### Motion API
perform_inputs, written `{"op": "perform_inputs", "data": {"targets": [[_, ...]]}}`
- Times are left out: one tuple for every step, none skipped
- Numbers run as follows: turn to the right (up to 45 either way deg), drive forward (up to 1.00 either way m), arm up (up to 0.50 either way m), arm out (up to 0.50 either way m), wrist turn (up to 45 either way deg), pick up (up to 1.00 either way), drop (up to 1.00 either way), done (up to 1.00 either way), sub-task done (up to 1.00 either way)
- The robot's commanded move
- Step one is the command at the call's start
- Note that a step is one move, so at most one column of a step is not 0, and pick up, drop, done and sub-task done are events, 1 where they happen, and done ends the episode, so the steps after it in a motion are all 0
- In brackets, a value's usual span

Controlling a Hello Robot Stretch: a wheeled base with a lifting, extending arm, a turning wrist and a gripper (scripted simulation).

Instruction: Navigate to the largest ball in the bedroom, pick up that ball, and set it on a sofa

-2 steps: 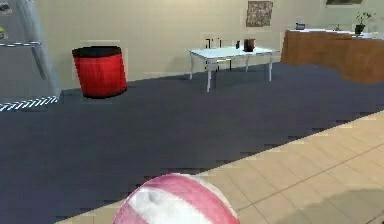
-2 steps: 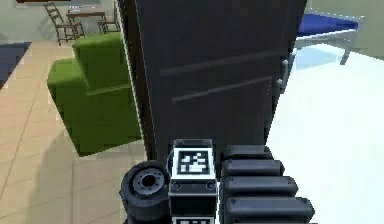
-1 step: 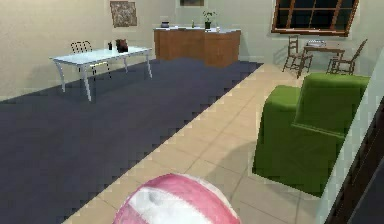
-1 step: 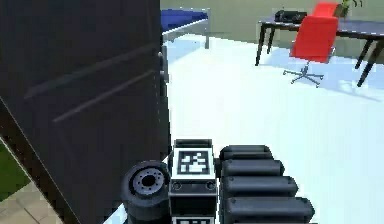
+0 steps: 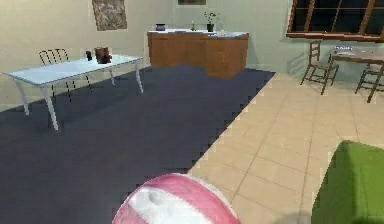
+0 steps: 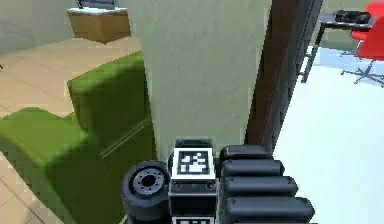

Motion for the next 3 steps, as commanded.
{"op": "perform_inputs", "data": {"targets": [[0.0, 0.65, 0.0, 0.0, 0.0, 0.0, 0.0, 0.0, 0.0], [30.0, 0.0, 0.0, 0.0, 0.0, 0.0, 0.0, 0.0, 0.0], [0.0, 1.0, 0.0, 0.0, 0.0, 0.0, 0.0, 0.0, 0.0]]}}
